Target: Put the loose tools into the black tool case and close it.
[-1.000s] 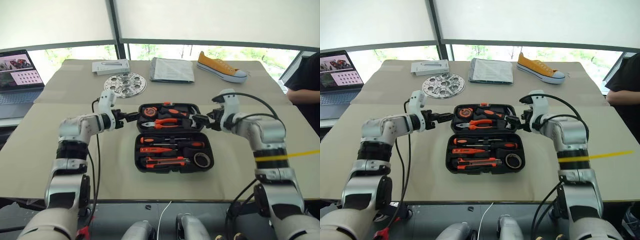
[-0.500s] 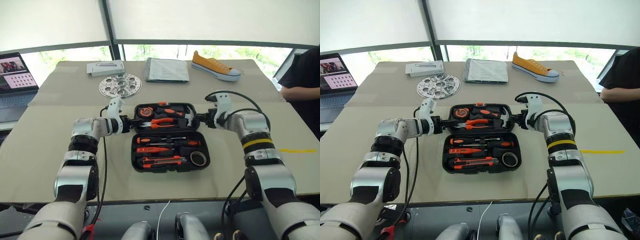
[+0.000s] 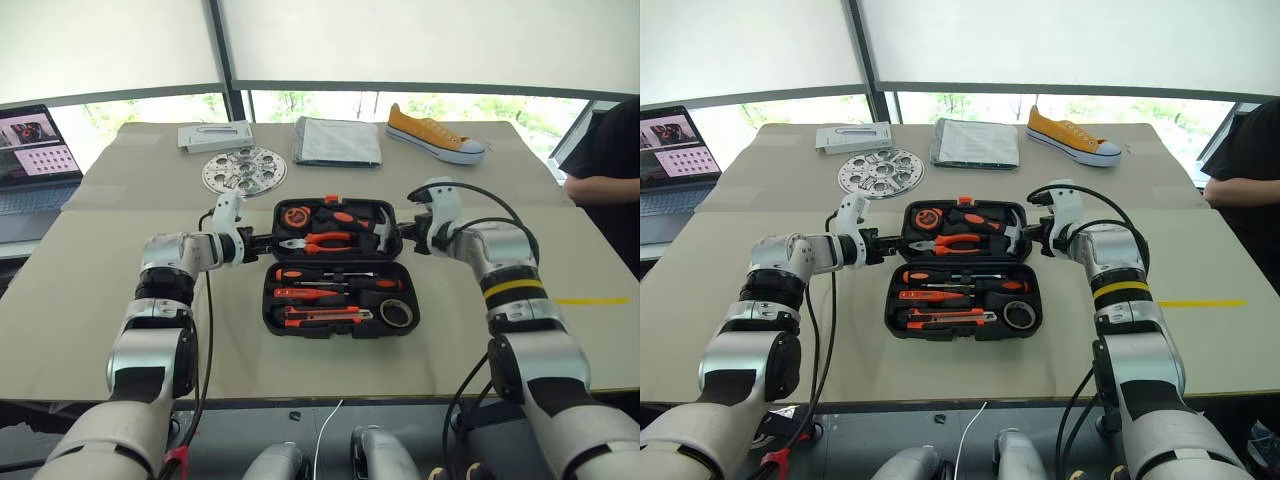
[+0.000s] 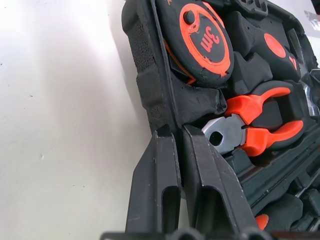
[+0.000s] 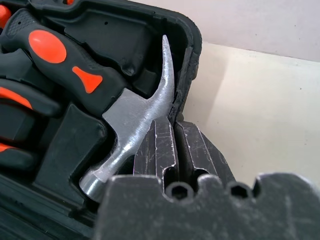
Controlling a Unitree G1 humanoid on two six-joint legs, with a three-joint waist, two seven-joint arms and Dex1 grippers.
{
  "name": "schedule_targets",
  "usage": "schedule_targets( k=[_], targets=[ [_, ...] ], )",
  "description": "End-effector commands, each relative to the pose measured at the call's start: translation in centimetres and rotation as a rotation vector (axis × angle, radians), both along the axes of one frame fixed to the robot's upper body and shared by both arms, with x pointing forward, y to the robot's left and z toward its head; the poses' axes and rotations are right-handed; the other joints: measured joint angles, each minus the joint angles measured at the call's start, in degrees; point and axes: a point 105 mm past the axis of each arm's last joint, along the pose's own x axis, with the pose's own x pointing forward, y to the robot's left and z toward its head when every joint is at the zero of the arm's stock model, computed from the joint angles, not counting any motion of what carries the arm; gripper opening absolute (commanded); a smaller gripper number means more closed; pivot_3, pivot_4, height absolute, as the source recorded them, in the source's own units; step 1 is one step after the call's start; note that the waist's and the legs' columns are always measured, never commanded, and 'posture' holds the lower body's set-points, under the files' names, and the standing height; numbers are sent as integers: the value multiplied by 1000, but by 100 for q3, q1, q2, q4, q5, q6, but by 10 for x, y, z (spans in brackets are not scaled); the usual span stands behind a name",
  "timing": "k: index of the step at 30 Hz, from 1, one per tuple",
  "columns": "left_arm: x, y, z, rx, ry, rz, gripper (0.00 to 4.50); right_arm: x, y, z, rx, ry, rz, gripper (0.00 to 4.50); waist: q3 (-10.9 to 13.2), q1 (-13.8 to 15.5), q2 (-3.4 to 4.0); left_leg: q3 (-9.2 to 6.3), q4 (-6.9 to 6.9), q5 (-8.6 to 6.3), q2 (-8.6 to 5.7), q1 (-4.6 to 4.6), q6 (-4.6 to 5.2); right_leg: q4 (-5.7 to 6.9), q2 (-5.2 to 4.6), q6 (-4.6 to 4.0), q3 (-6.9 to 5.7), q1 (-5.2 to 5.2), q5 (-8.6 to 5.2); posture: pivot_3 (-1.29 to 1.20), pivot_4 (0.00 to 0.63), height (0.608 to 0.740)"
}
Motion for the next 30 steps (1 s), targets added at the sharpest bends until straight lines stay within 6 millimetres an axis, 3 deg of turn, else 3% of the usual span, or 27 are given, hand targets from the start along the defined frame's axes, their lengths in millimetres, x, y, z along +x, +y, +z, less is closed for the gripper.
schedule_targets(
  k=[1, 5, 8, 12, 18, 30],
  targets=[
    [3, -2, 35, 16, -227, -47, 41, -3, 4, 30, -66, -189, 36, 0, 0, -1, 0, 0, -4, 0, 1, -2, 0, 0, 1, 0, 0, -3, 0, 0, 150, 740],
    [-4, -5, 51, 51, -420, -80, 41, -17, 11, 49, -154, -386, 92, 0, 1, -6, 0, 0, -8, 1, 1, -12, 1, -2, 4, 0, -2, -13, 0, 0, 150, 740],
    [-15, -9, 52, 104, -524, -133, 41, -29, 15, 52, -208, -472, 132, 0, 1, -12, 0, 2, -1, 1, -3, -36, 2, -3, 7, 0, -6, -38, 0, 0, 150, 740],
    [-38, -10, 44, 185, -629, -193, 41, -56, 19, 40, -309, -580, 205, 0, 1, -6, 1, 3, -2, 2, 1, -35, 2, -1, 9, -2, -9, -41, 0, 0, 150, 740],
    [-49, 5, 29, 347, -753, -114, 41, -84, 16, 16, -362, -660, 238, 0, 1, 11, 1, 6, -8, 1, 1, -13, 0, -10, 17, -2, -15, -23, -1, 0, 150, 740],
    [-66, 15, 19, 453, -862, -11, 41, -117, 17, -3, -565, -864, 332, 0, 1, 10, 1, 6, -21, -7, 7, 18, -12, -16, 21, -4, 5, -1, -2, 0, 150, 740]
  ],
)
